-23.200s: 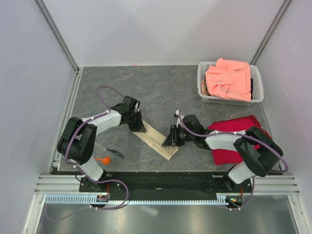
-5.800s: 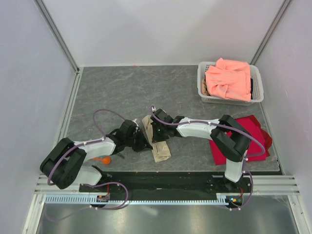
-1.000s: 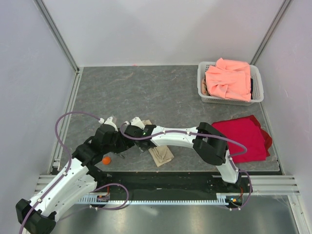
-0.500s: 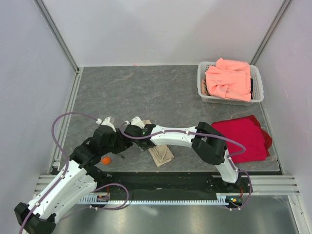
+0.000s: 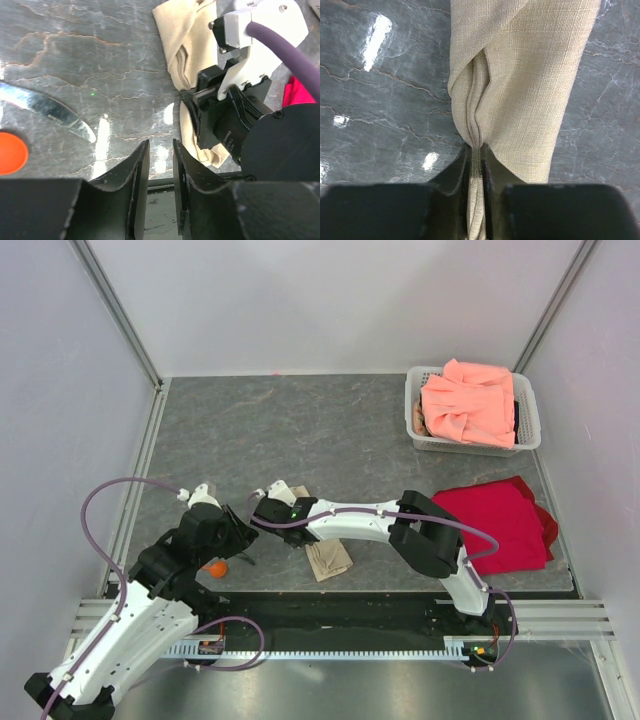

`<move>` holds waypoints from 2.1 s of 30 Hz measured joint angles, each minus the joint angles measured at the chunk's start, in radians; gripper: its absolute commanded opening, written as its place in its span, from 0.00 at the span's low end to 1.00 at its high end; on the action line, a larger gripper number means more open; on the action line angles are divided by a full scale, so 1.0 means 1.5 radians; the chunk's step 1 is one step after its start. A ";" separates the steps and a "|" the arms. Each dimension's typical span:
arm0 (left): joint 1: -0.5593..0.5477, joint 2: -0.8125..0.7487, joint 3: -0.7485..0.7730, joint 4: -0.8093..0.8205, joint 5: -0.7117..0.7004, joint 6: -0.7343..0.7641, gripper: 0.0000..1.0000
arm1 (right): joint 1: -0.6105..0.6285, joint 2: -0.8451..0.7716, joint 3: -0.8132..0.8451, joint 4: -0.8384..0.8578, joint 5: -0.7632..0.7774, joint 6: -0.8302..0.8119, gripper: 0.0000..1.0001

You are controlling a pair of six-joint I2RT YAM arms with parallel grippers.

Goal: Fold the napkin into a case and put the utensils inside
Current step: Pick up the smaller rectangle-folded napkin from the center of the board, then turn over the smaller rectangle-folded napkin at the center of the board, then smooth out the smaller rectangle-folded napkin at the center of the board.

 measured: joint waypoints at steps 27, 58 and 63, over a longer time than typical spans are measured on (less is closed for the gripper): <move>0.001 0.146 0.152 -0.047 -0.052 0.001 0.34 | -0.261 -0.120 -0.326 0.564 -0.778 0.185 0.05; 0.073 0.793 0.298 0.301 0.232 0.107 0.27 | -0.291 -0.418 -0.496 0.277 -0.566 -0.063 0.31; 0.083 0.876 0.333 0.299 0.252 0.115 0.26 | -0.291 -0.393 -0.560 0.314 -0.546 -0.058 0.29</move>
